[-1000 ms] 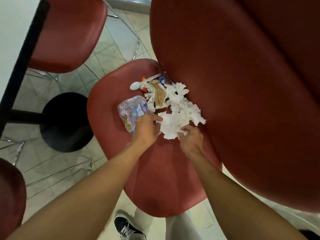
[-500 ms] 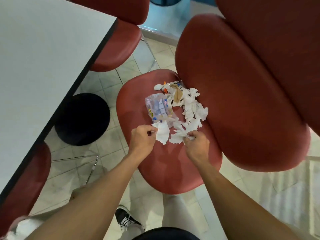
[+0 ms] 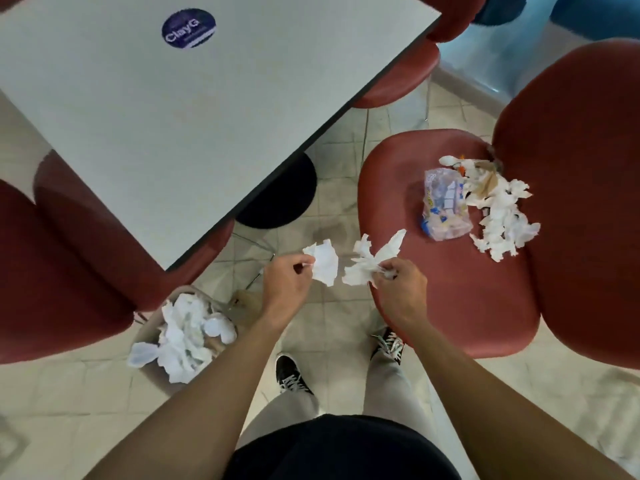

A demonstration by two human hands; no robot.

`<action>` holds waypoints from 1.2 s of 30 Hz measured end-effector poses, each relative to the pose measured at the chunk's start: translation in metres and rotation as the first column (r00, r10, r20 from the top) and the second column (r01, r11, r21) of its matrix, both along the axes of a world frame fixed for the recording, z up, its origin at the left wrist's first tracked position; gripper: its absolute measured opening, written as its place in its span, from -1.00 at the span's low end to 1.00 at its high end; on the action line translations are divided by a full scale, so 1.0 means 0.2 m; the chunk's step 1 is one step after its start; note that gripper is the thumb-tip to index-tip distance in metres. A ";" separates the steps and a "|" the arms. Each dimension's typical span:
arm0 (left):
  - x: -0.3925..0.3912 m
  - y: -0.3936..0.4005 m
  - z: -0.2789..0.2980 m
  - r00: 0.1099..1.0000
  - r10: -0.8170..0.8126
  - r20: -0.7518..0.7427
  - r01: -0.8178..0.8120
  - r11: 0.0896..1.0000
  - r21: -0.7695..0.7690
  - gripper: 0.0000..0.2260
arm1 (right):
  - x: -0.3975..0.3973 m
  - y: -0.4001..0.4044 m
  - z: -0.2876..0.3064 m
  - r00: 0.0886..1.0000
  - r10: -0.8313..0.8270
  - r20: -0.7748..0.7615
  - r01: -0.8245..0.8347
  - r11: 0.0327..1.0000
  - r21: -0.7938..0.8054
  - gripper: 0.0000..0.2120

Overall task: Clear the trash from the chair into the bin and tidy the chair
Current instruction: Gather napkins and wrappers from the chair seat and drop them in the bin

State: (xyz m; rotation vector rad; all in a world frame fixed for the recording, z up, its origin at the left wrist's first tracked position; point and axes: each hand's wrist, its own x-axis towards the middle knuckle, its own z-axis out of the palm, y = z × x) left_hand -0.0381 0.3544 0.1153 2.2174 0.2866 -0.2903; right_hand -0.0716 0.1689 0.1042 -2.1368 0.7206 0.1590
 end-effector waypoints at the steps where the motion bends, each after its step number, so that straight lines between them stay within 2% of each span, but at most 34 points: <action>1: -0.03 0.09 0.00 0.999 0.047 -0.004 -0.047 0.999 -0.008 -0.85 | 0.01 0.08 0.00 0.999 0.043 -0.001 -0.043 0.999 -0.005 -0.85; 6: -0.20 0.52 -0.04 0.970 0.243 -0.027 -0.242 0.970 0.030 -0.85 | 0.03 0.47 0.01 0.980 0.196 -0.021 -0.195 0.979 0.060 -0.89; 13: -0.41 1.03 -0.14 0.861 0.508 -0.022 -0.505 0.861 0.063 -0.85 | -0.01 0.92 -0.04 0.910 0.411 -0.055 -0.404 0.909 0.101 -0.84; 18: -0.52 1.23 -0.22 0.790 0.612 -0.026 -0.607 0.788 0.103 -0.87 | -0.07 1.15 -0.10 0.854 0.513 -0.082 -0.507 0.858 0.085 -0.83; 24: -0.66 1.29 -0.35 0.708 0.706 -0.017 -0.704 0.708 0.053 -0.86 | -0.14 1.37 -0.18 0.759 0.639 -0.128 -0.623 0.769 0.145 -0.83; 26: -0.68 1.28 -0.40 0.709 0.704 -0.036 -0.701 0.709 0.072 -0.88 | -0.16 1.43 -0.21 0.707 0.697 -0.123 -0.682 0.717 0.143 -0.88; 30: -0.73 1.27 -0.53 0.782 0.608 -0.136 -0.594 0.793 0.132 -0.84 | -0.19 1.53 -0.32 0.628 0.760 -0.170 -0.755 0.648 0.107 -0.87; 34: -0.77 1.27 -0.65 0.881 0.420 -0.218 -0.374 0.900 0.222 -0.76 | -0.21 1.59 -0.43 0.518 0.803 -0.294 -0.837 0.547 0.019 -0.78; 36: -0.78 1.29 -0.69 0.887 0.373 -0.272 -0.315 0.920 0.232 -0.74 | -0.21 1.61 -0.47 0.482 0.799 -0.360 -0.860 0.511 -0.017 -0.74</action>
